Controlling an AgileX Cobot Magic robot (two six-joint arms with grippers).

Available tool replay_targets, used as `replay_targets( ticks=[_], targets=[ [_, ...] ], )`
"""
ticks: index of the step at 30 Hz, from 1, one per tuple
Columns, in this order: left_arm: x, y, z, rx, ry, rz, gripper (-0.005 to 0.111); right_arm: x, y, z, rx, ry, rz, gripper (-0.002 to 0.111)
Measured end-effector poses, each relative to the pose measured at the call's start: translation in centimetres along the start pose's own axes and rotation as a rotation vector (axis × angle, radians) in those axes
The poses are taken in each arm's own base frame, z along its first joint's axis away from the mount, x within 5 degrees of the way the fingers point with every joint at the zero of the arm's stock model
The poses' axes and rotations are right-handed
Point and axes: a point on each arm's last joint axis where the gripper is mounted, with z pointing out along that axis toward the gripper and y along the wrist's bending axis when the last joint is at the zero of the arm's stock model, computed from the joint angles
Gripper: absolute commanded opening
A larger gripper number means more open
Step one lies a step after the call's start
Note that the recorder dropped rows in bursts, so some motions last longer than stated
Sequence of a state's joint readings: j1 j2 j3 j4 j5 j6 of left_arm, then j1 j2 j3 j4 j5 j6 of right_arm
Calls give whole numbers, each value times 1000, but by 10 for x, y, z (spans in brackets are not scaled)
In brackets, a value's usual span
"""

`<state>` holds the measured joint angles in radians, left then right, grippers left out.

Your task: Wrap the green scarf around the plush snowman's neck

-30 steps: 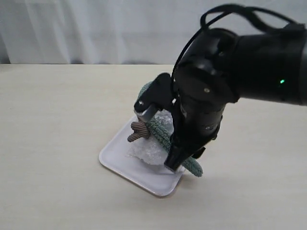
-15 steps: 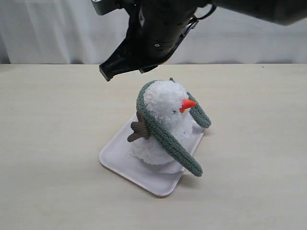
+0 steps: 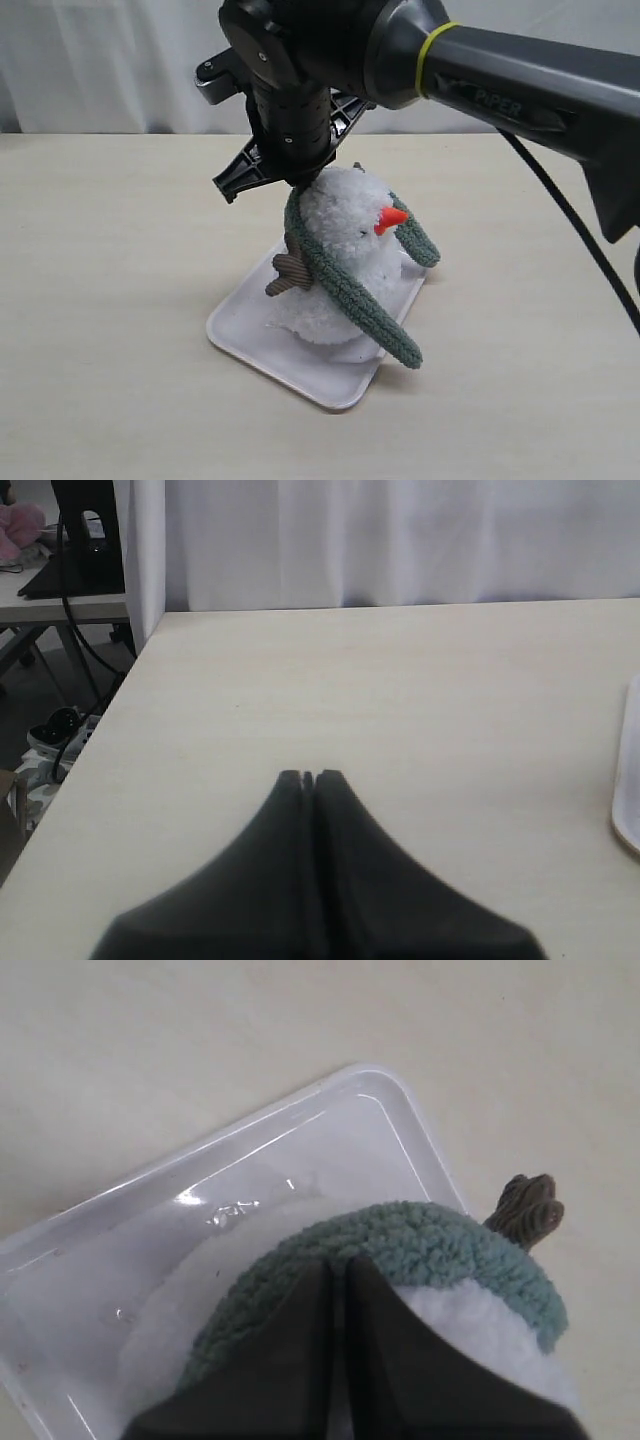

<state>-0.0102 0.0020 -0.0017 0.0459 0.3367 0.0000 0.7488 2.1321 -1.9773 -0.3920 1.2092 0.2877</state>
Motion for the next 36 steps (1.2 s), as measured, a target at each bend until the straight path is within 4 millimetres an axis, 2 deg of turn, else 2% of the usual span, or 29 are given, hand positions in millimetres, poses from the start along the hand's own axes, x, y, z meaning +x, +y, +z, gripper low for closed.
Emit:
replay_targets(
  ticks=[9, 17, 21, 23, 25, 26, 29, 31, 33, 36],
  targets=[
    [0, 0, 0, 0, 2, 0, 0, 1, 3, 7, -51, 29, 35, 4],
    [0, 0, 0, 0, 2, 0, 0, 4, 15, 33, -71, 89, 29, 4],
    [0, 0, 0, 0, 2, 0, 0, 4, 15, 32, -73, 89, 30, 4],
    [0, 0, 0, 0, 2, 0, 0, 3, 12, 22, -75, 68, 31, 5],
    [0, 0, 0, 0, 2, 0, 0, 1, 6, 6, -80, 36, 29, 13],
    [0, 0, 0, 0, 2, 0, 0, 1, 3, 1, -82, 24, 29, 23],
    [0, 0, 0, 0, 2, 0, 0, -1, -16, -41, -80, -64, 56, 43],
    [0, 0, 0, 0, 2, 0, 0, 2, -36, -66, -75, -113, 86, 48],
    [0, 0, 0, 0, 2, 0, 0, 13, -60, -81, -59, -123, 126, 47],
    [0, 0, 0, 0, 2, 0, 0, 42, -102, -91, -16, -91, 199, 47]
  ],
)
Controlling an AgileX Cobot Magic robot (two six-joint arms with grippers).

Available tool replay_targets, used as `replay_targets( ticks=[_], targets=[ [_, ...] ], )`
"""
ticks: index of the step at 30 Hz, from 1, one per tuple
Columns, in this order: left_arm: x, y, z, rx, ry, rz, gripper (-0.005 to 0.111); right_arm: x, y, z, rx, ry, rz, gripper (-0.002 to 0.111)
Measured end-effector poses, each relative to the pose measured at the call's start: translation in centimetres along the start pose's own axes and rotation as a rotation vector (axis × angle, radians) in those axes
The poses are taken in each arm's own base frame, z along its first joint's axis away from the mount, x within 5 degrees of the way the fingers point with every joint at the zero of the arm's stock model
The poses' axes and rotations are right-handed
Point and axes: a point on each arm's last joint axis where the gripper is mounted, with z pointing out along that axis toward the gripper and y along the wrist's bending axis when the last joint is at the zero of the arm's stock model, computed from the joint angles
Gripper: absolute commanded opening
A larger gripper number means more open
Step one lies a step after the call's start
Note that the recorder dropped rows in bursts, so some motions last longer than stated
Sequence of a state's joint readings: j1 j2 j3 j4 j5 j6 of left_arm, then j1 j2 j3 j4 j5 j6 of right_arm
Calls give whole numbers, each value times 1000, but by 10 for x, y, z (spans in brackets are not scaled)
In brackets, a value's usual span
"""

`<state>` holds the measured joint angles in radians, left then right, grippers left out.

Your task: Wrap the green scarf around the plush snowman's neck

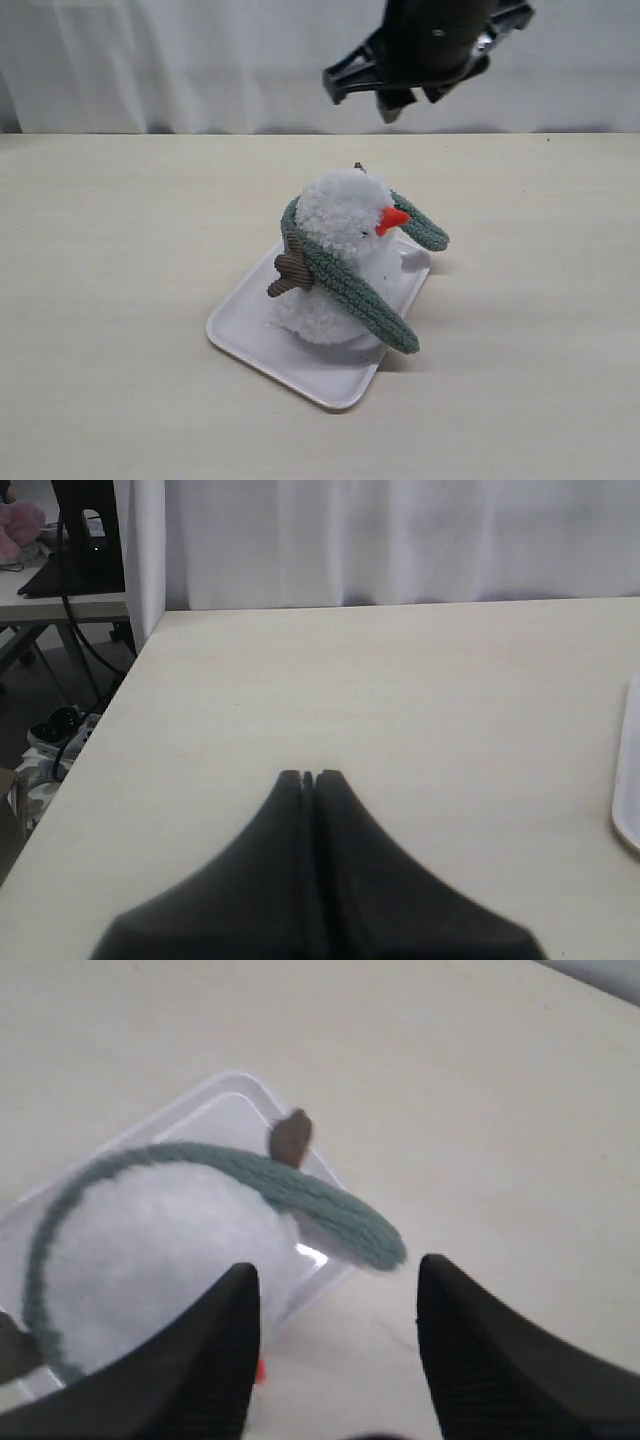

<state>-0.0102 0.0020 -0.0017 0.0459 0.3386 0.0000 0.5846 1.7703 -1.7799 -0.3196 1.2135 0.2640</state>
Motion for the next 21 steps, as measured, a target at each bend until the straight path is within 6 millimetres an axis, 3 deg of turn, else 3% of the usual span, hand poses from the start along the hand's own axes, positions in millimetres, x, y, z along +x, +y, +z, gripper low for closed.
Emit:
replay_targets(
  ticks=[3, 6, 14, 18, 21],
  targets=[
    [0, 0, 0, 0, 0, 0, 0, 24, -33, 0, 27, 15, 44, 47],
    [0, 0, 0, 0, 0, 0, 0, 49, -54, 10, -23, 12, 53, 47],
    [0, 0, 0, 0, 0, 0, 0, 112, -89, 71, -318, 7, -9, 47],
    [0, 0, 0, 0, 0, 0, 0, 118, -93, 91, -339, -126, -84, 49],
    [0, 0, 0, 0, 0, 0, 0, 112, -92, 104, -332, -205, -132, 60]
  ],
)
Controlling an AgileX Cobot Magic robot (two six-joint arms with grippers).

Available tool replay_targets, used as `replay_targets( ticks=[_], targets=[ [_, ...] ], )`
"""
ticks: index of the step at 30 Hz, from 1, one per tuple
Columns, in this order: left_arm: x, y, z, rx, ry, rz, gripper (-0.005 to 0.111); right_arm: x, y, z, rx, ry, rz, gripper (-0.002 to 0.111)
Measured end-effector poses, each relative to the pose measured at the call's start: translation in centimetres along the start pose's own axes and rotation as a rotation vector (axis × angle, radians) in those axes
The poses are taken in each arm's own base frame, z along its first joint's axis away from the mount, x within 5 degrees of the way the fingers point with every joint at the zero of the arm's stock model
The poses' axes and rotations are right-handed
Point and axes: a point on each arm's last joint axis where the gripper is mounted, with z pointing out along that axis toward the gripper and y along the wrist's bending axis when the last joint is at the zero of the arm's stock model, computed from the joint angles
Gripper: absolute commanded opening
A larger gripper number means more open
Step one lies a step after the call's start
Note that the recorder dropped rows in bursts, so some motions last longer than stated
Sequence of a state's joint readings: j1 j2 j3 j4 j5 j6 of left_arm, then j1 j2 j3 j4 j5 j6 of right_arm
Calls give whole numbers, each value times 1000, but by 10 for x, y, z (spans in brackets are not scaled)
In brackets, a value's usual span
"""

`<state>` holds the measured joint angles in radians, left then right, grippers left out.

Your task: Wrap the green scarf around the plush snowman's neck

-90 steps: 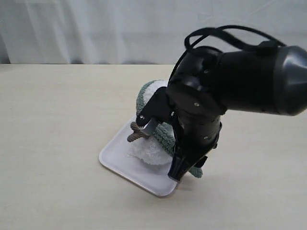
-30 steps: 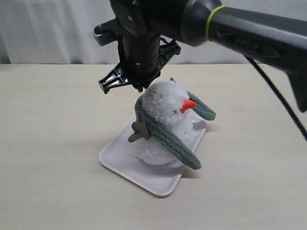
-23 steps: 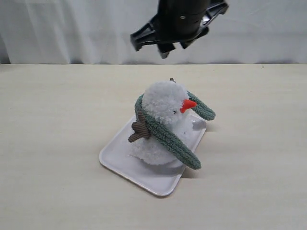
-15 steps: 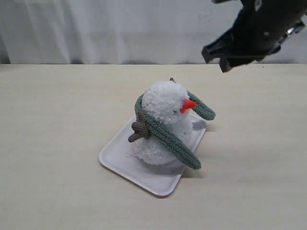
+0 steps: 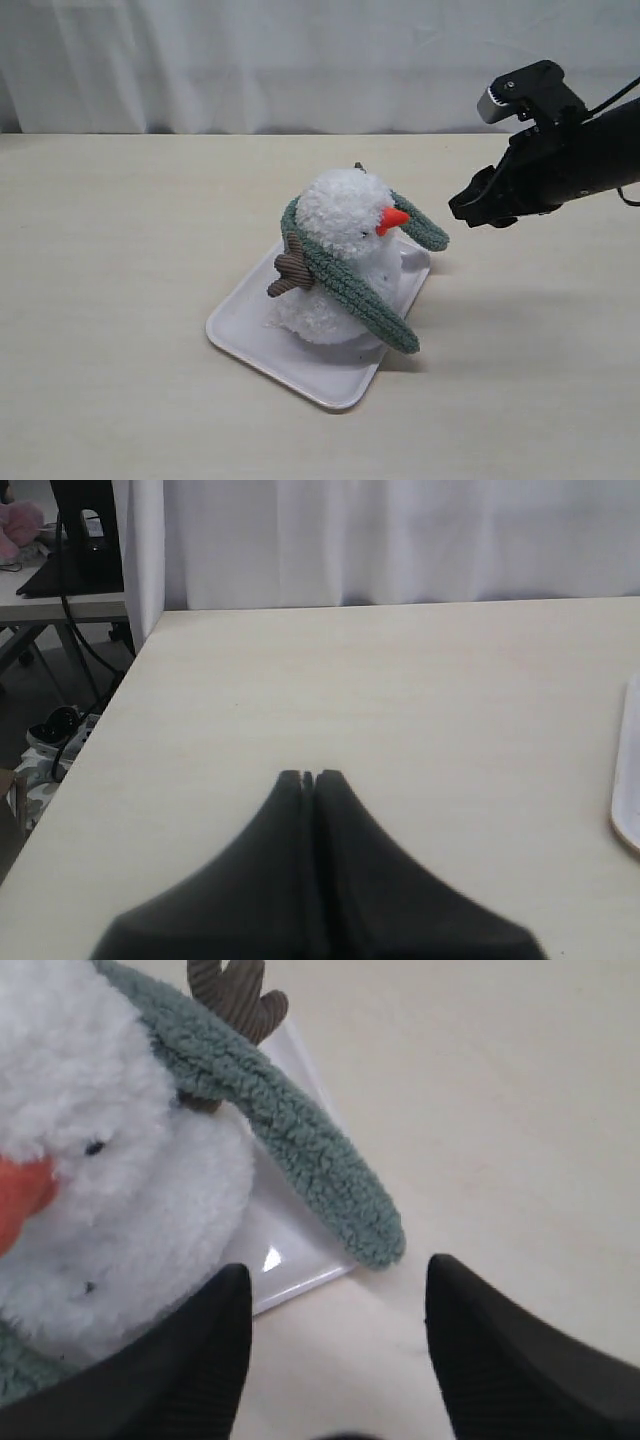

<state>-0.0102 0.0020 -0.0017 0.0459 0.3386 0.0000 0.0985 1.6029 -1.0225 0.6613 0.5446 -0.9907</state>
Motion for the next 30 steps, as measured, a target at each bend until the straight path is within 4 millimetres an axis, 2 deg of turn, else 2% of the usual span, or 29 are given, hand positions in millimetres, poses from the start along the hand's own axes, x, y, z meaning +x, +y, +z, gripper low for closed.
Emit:
replay_targets(
  ticks=[2, 8, 16, 20, 30],
  targets=[
    [0, 0, 0, 0, 0, 0, 0, 1, -3, 11, -3, -13, -21, 64],
    [0, 0, 0, 0, 0, 0, 0, 15, -14, 49, 10, 41, -102, 64],
    [0, 0, 0, 0, 0, 0, 0, 34, -16, 89, -62, 62, -184, 64],
    [0, 0, 0, 0, 0, 0, 0, 34, -15, 97, -77, 13, -203, 64],
    [0, 0, 0, 0, 0, 0, 0, 27, -21, 102, -19, -63, -261, 60]
  ],
)
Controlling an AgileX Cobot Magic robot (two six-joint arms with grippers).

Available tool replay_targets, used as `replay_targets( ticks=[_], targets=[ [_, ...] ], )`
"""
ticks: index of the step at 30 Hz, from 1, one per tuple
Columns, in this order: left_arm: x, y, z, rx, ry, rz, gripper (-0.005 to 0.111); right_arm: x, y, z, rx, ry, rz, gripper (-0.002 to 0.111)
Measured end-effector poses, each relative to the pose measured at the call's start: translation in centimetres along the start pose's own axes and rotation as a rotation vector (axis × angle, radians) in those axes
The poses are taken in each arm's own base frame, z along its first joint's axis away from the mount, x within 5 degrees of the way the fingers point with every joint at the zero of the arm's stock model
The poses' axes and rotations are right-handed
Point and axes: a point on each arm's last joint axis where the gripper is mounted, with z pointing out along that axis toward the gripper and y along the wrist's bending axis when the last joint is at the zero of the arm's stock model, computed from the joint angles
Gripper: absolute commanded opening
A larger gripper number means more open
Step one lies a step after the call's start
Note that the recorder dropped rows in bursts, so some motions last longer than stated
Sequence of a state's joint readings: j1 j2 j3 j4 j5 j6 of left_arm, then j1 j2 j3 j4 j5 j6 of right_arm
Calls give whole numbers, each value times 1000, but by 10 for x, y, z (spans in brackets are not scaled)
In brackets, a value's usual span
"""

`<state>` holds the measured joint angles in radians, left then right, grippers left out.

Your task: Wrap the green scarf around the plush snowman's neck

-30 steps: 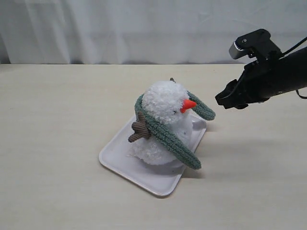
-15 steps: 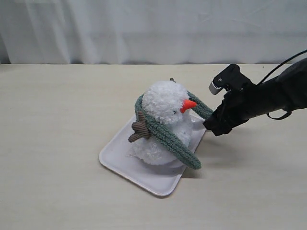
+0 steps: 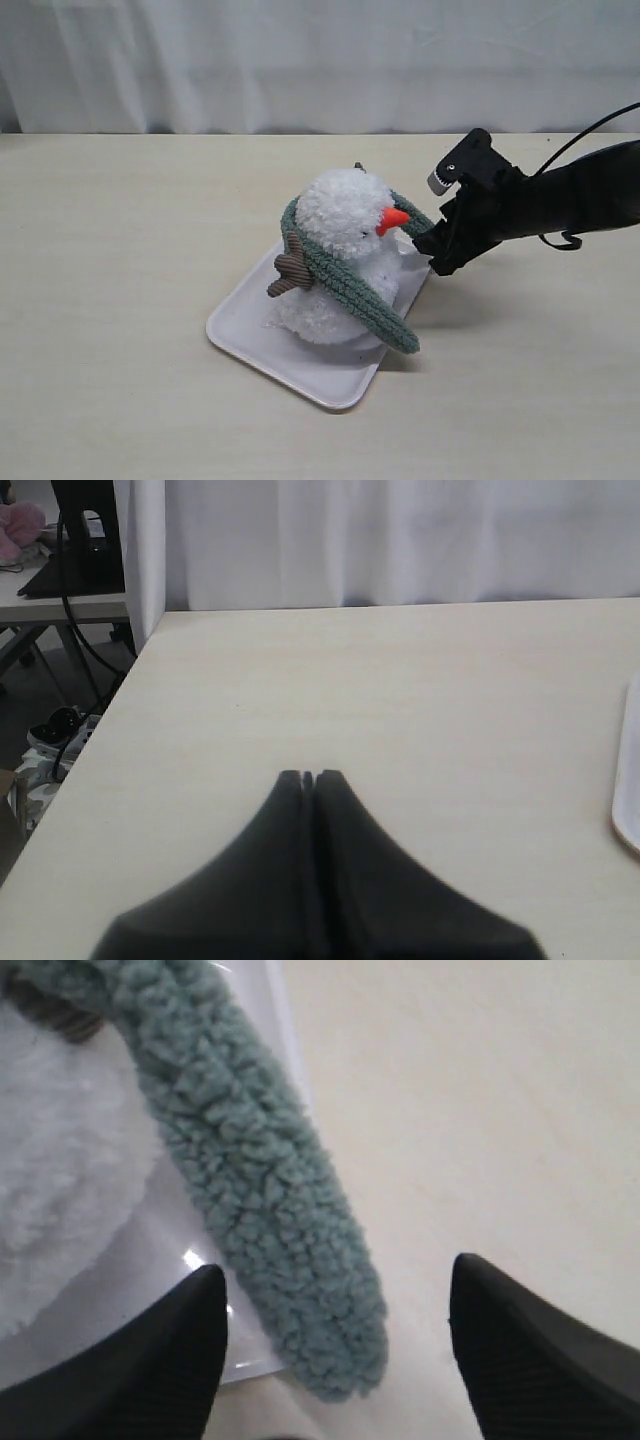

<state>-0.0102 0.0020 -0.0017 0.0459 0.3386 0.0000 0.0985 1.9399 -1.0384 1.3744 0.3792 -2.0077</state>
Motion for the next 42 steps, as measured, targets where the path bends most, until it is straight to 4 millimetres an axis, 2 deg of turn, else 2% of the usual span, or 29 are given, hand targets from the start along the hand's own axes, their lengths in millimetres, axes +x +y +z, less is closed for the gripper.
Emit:
replay_targets(
  ticks=[5, 7, 10, 14, 20, 31, 37, 42],
  targets=[
    [0, 0, 0, 0, 0, 0, 0, -6, 9, 14, 5, 17, -52, 59],
    [0, 0, 0, 0, 0, 0, 0, -6, 10, 18, 51, 46, -70, 52],
    [0, 0, 0, 0, 0, 0, 0, -6, 9, 19, 111, 76, -67, 32],
    [0, 0, 0, 0, 0, 0, 0, -6, 9, 19, 105, 69, -20, 4],
    [0, 0, 0, 0, 0, 0, 0, -17, 22, 7, 9, -1, -12, 4],
    [0, 0, 0, 0, 0, 0, 0, -19, 44, -44, -6, -53, 132, 4],
    [0, 0, 0, 0, -2, 0, 0, -1, 68, -49, -132, -15, 187, 4],
    [0, 0, 0, 0, -2, 0, 0, 0, 79, -52, -252, 6, 216, 4]
  ],
)
